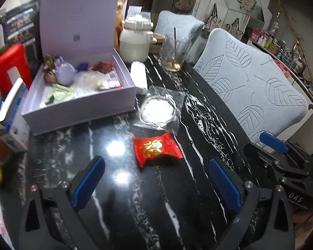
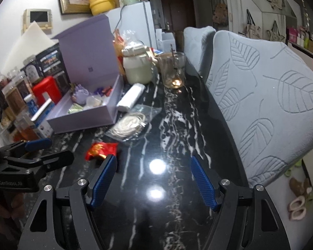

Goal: Organize soft objects
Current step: 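Move both grippers over the table toward the red candy packet and clear bag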

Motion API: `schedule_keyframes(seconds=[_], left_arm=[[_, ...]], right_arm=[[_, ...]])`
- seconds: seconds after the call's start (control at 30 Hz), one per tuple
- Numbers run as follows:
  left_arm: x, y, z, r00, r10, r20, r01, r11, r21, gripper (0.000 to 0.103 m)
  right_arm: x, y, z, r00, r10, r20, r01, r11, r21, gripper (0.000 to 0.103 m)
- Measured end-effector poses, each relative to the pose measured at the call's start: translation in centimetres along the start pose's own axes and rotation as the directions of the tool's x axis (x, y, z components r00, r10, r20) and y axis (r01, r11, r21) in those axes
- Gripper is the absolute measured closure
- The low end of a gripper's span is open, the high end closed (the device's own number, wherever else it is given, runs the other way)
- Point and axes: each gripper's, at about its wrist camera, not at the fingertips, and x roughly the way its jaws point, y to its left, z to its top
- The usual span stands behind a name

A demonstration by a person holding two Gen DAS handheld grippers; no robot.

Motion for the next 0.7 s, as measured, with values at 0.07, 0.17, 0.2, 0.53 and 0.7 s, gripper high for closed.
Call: schedule_keyframes(seconds=[0.07, 0.17, 0.2, 0.53, 0.7], left_arm=[[0.9, -0.3, 0.1, 1.0, 0.018, -0.012, -0.018, 1.0, 0.004, 0.001], [2.5, -0.7, 0.5, 0.999, 0.034, -0.039, -0.034, 0.999, 0.007, 0.001], [2.9, -0.7, 0.6, 0.998, 0.037, -0.046, -0.037, 0.999, 0.007, 0.001], [7.2, -0.7, 1.1, 0.988, 0.066, -0.141, -0.067, 0.998, -0.001, 0.001], [8.6, -0.3, 1.1, 0.979, 0.088, -0.186, -0.089, 0.996, -0.001, 0.001]], right_arm=[[0.6, -0.3, -0.1, 1.0, -0.001, -0.013, 0.001, 1.0, -0.004, 0.029], [1.5, -0.8, -0.1, 1.0, 0.01, -0.03, -0.01, 1.0, 0.001, 0.029], [1.8, -1.0, -0.1, 0.999, 0.011, -0.038, -0.011, 1.0, 0.004, 0.029], [4.2, -2.9, 0.4, 0.995, -0.02, -0.098, 0.023, 0.999, 0.029, 0.029], [5.4, -3.0, 0.9, 0.992, -0.014, -0.122, 0.017, 1.0, 0.022, 0.029]])
